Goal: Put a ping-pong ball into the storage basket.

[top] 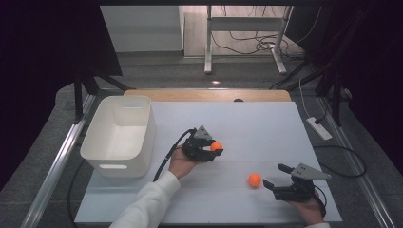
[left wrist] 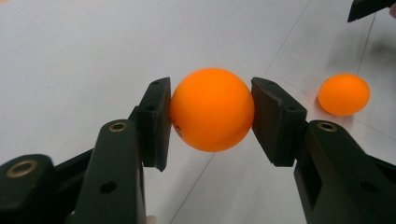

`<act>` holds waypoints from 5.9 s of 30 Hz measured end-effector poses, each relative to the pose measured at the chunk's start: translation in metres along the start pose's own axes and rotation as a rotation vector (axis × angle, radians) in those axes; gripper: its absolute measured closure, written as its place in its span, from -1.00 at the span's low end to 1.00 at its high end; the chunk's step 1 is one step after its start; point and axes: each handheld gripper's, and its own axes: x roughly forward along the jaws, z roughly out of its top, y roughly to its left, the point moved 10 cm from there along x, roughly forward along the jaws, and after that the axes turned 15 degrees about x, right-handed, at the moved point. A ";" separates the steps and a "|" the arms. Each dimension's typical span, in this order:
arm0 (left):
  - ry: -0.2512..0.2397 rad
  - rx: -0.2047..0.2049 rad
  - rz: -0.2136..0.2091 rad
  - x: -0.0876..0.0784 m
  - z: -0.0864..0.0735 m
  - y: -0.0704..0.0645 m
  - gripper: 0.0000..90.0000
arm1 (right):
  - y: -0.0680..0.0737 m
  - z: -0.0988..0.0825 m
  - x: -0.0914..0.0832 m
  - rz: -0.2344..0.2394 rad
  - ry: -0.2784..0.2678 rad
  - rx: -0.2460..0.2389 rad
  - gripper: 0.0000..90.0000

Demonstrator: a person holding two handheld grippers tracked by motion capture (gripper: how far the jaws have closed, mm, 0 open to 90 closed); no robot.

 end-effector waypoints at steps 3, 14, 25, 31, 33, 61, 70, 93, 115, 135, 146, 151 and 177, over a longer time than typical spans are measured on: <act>-0.025 -0.028 -0.011 -0.005 0.002 0.000 0.13 | 0.000 -0.001 0.000 0.000 0.002 0.000 -0.78; -0.044 -0.010 0.044 -0.026 0.005 0.006 0.13 | 0.001 0.001 0.001 0.000 -0.004 -0.003 -0.78; -0.080 -0.014 0.060 -0.038 0.010 0.008 0.13 | 0.000 0.000 0.001 -0.008 -0.001 -0.006 -0.78; -0.095 -0.020 0.065 -0.044 0.013 0.011 0.13 | 0.000 0.000 0.001 -0.004 0.000 -0.008 -0.78; -0.100 -0.024 0.065 -0.045 0.014 0.011 0.13 | 0.000 0.000 0.001 -0.004 -0.001 -0.008 -0.78; -0.169 -0.006 0.084 -0.077 0.035 0.015 0.13 | 0.000 -0.001 0.001 -0.010 0.002 -0.013 -0.78; -0.179 -0.005 0.092 -0.083 0.039 0.017 0.13 | 0.002 -0.001 0.002 -0.010 0.007 -0.021 -0.78; -0.221 -0.001 0.127 -0.106 0.053 0.026 0.13 | 0.000 -0.002 0.001 -0.016 0.006 -0.015 -0.78; -0.238 -0.016 0.159 -0.125 0.058 0.040 0.13 | -0.001 -0.001 0.001 -0.020 0.006 -0.015 -0.78; -0.263 -0.039 0.186 -0.146 0.058 0.052 0.13 | -0.001 -0.001 0.001 -0.024 0.000 -0.010 -0.78; -0.268 -0.047 0.208 -0.156 0.056 0.058 0.13 | -0.001 -0.001 0.001 -0.022 0.002 -0.014 -0.78; -0.266 -0.050 0.217 -0.158 0.055 0.061 0.13 | -0.001 -0.001 0.001 -0.022 0.001 -0.010 -0.78; -0.279 -0.067 0.272 -0.182 0.049 0.078 0.13 | -0.001 -0.001 0.001 -0.023 0.002 -0.013 -0.78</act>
